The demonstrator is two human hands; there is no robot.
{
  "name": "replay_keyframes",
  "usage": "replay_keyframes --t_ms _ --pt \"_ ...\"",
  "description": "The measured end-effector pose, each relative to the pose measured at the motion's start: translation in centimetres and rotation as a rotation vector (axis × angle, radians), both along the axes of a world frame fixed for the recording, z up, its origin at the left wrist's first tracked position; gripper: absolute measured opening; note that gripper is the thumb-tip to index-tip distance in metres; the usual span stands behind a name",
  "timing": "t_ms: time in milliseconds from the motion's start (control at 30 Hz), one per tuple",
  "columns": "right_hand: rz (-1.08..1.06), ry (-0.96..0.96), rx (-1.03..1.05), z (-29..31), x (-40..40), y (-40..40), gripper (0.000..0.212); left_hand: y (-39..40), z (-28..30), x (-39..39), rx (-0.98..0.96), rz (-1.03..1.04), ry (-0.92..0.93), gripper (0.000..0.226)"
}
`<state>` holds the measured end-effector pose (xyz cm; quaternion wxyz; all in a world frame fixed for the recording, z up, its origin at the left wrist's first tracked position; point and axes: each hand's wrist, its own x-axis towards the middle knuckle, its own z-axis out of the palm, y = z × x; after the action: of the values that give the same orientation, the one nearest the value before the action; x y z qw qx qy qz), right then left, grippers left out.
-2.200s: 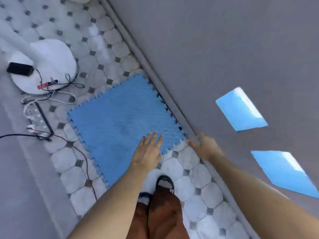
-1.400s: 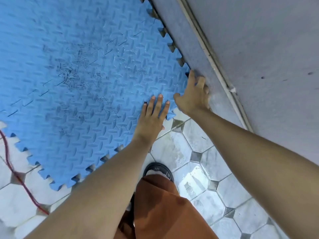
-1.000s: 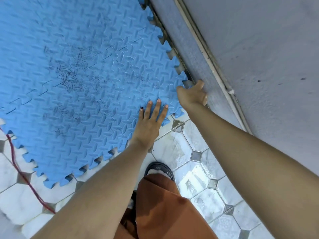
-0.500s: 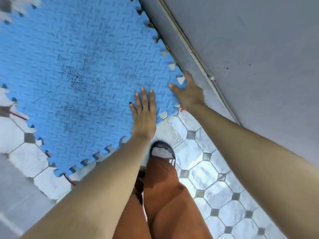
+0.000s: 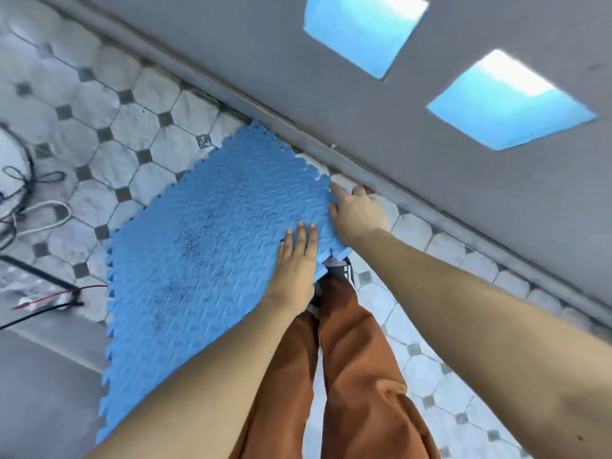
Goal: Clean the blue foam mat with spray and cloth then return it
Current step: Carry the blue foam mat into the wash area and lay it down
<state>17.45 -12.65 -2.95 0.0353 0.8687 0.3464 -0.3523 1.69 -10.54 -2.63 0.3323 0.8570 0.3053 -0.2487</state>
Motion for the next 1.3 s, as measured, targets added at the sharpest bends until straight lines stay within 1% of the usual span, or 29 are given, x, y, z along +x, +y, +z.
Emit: replay_keyframes --t_ms 67,167,267,333,500,633,800,933,1067,1200,1300 --pt "-0.063 -0.009 -0.048 2.6 0.0 -3.4 0.041 -2.4 2.6 0.1 -0.055 -0.055 -0.001 0.093" --pt "-0.228 0.001 -0.111 5.9 -0.3 -9.7 0.039 -6.5 6.0 0.3 -0.144 -0.182 -0.001 0.094" --pt "-0.437 0.013 -0.16 7.7 -2.0 -15.3 0.04 -8.8 7.2 0.3 -0.207 -0.375 0.019 0.093" --pt "-0.601 0.018 -0.2 9.6 -2.4 -20.5 0.041 -11.9 8.7 1.5 -0.248 -0.525 0.02 0.093" --pt "-1.042 -0.011 -0.303 13.4 -3.2 -35.5 0.042 -22.8 11.2 6.1 -0.292 -0.913 0.01 0.09" --pt "-1.379 -0.043 -0.283 16.0 -4.3 -46.2 0.04 -32.7 12.3 9.4 -0.25 -1.167 0.007 0.09" --pt "-1.674 -0.104 -0.274 17.6 -7.8 -57.7 0.044 -44.6 13.9 10.1 -0.233 -1.409 0.069 0.095" --pt "-1.851 -0.137 -0.278 18.0 -11.7 -66.3 0.045 -53.8 14.4 8.8 -0.221 -1.587 0.096 0.098" --pt "-2.045 -0.156 -0.311 16.1 -16.4 -72.9 0.044 -61.5 12.8 6.8 -0.208 -1.773 0.074 0.094" --pt "-2.238 -0.173 -0.313 12.4 -19.6 -77.6 0.045 -66.7 8.9 5.8 -0.187 -1.898 -0.001 0.082" --pt "-2.354 -0.175 -0.33 9.0 -21.3 -79.6 0.045 -68.6 5.6 5.6 -0.101 -1.911 0.021 0.06"
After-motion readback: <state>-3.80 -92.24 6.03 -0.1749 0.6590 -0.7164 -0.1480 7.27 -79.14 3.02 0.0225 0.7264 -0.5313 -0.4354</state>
